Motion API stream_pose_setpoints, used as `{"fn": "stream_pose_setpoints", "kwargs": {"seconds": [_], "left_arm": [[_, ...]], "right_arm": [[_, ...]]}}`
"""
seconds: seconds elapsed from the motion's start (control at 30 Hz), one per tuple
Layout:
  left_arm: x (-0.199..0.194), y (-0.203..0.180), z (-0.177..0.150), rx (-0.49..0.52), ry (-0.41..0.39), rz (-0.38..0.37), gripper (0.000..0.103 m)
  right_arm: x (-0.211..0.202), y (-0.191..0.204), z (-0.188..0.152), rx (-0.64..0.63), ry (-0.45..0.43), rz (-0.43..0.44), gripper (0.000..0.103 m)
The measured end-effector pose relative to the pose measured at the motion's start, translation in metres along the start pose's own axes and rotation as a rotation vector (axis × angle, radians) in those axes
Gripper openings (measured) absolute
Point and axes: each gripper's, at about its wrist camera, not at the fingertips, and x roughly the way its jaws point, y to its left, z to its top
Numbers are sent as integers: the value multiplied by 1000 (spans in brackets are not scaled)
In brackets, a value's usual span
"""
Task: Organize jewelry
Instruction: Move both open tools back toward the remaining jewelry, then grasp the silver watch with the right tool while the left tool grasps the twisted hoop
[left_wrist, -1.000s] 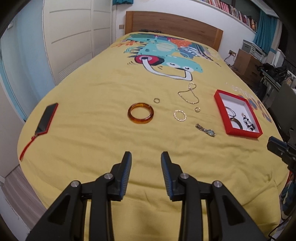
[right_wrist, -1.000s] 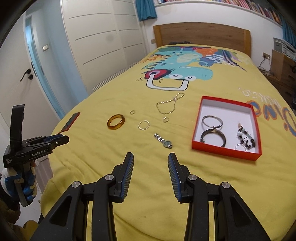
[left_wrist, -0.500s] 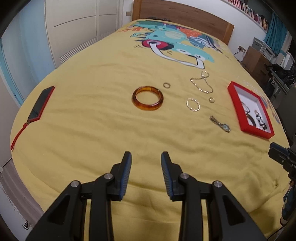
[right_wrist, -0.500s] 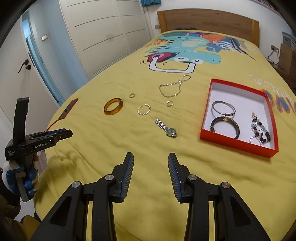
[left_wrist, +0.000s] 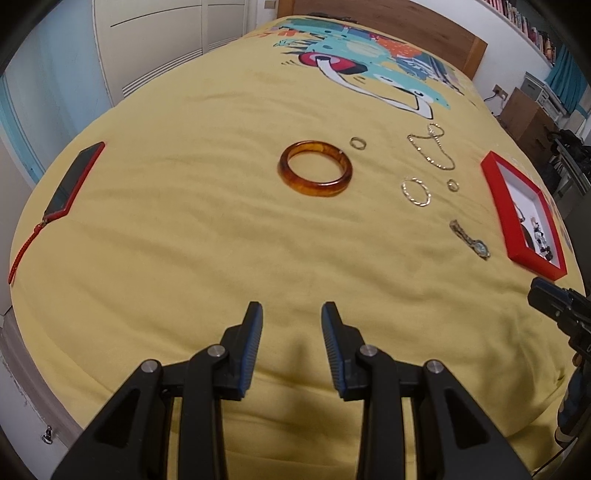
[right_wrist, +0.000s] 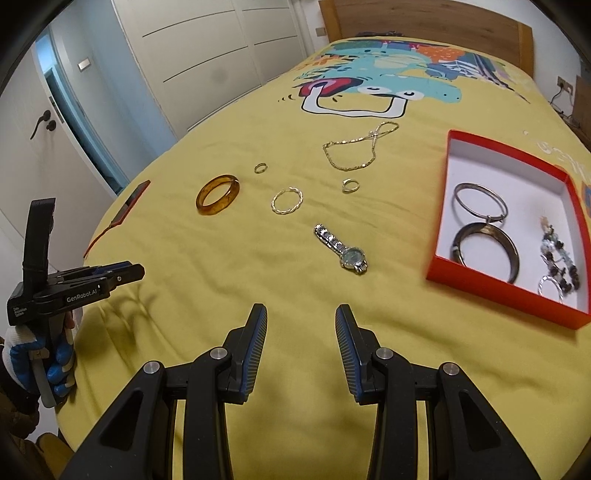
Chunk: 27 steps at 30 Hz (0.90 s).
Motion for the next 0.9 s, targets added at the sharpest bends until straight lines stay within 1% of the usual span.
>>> {"fn": "stream_pose_setpoints", "kwargs": {"seconds": [0.3,0.53,0.6,0.77,0.9], "left_arm": [[14,-4,7,5,24,-5,31],[27,-19,28,34,32,-66,31],[33,-32,39,54,35,-104,31],[50,-67,63,112,35,-150,31],[64,-92,81,139,37,-182,31]], "right_arm": [[22,-10,12,-12,22,-3,38],[39,-16,26,-37,35,-11,38],[45,-19,31,-47,39,-11,38],[58,-24,38,-67,55,-8,38],[67,-29,42,-75,68,-13,38]]}}
